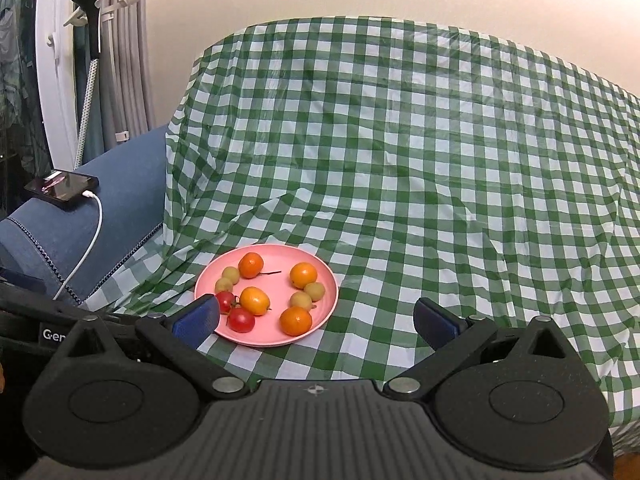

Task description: Organize fruits

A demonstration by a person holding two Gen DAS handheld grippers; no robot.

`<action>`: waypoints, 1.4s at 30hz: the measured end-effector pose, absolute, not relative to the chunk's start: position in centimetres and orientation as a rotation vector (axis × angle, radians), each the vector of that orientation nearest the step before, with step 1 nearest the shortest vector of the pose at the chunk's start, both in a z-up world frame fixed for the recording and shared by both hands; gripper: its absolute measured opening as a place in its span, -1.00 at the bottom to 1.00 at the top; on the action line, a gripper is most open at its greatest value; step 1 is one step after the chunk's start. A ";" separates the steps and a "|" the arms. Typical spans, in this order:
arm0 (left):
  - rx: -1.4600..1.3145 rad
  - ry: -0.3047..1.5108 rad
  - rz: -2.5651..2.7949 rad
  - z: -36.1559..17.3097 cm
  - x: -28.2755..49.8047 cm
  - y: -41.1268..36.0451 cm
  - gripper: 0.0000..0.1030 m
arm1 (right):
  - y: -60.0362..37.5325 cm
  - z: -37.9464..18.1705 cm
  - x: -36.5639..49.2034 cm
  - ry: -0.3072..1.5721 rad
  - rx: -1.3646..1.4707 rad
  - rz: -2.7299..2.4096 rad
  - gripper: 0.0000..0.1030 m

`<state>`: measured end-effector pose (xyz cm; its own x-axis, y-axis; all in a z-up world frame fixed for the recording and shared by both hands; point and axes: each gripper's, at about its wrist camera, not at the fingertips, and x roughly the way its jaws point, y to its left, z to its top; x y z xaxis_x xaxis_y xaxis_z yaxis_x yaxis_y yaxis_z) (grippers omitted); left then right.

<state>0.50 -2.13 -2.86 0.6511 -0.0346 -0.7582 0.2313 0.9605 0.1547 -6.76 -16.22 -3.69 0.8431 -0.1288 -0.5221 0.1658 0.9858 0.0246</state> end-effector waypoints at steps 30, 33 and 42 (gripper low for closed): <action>0.249 0.839 -0.116 -4.1 1.6 -1.3 0.99 | -15.5 -4.2 -5.8 0.602 0.046 -0.151 0.98; 0.254 0.831 -0.107 -4.1 1.7 -1.2 0.99 | -15.5 -4.2 -5.7 0.605 0.046 -0.149 0.98; 0.260 0.827 -0.111 -4.0 1.6 -1.3 0.99 | -15.6 -4.3 -5.7 0.606 0.056 -0.150 0.98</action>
